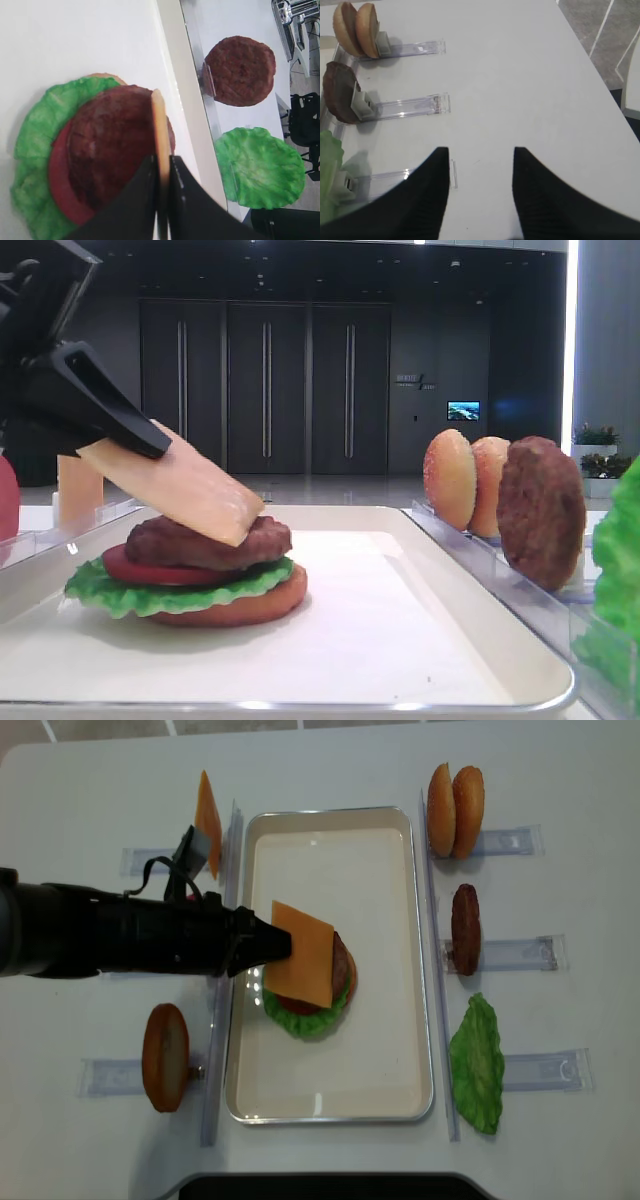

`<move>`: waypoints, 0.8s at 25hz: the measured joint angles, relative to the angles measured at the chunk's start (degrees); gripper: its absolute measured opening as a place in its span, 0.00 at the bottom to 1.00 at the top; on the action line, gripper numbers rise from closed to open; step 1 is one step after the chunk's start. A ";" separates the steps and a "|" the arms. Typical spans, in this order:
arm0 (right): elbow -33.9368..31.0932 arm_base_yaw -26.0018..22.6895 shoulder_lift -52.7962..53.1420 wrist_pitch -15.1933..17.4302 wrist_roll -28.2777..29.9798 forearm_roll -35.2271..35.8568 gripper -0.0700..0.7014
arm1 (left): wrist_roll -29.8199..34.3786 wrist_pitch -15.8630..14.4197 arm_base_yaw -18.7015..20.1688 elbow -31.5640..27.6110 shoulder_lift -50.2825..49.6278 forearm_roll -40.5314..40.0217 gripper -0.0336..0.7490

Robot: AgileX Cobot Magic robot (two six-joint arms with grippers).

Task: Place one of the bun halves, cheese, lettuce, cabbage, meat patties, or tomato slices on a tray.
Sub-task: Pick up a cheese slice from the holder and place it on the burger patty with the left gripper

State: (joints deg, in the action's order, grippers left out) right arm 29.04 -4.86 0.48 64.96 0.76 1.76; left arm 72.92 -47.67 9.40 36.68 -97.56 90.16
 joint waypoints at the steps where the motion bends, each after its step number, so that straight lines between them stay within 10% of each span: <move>1: 0.00 0.00 0.00 0.00 0.00 0.00 0.47 | -0.17 0.33 0.00 0.00 0.00 -0.16 0.09; 11: 0.00 0.00 0.00 0.00 0.00 0.00 0.47 | -7.71 0.00 -2.52 1.14 0.00 -6.22 0.70; 20: 0.00 0.00 0.00 0.00 0.00 0.00 0.47 | -31.60 -5.31 -4.91 15.44 0.43 -27.88 0.77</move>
State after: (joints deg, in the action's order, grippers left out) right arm 29.04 -4.86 0.48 64.96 0.76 1.76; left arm 41.32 -52.98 4.49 52.12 -97.13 62.27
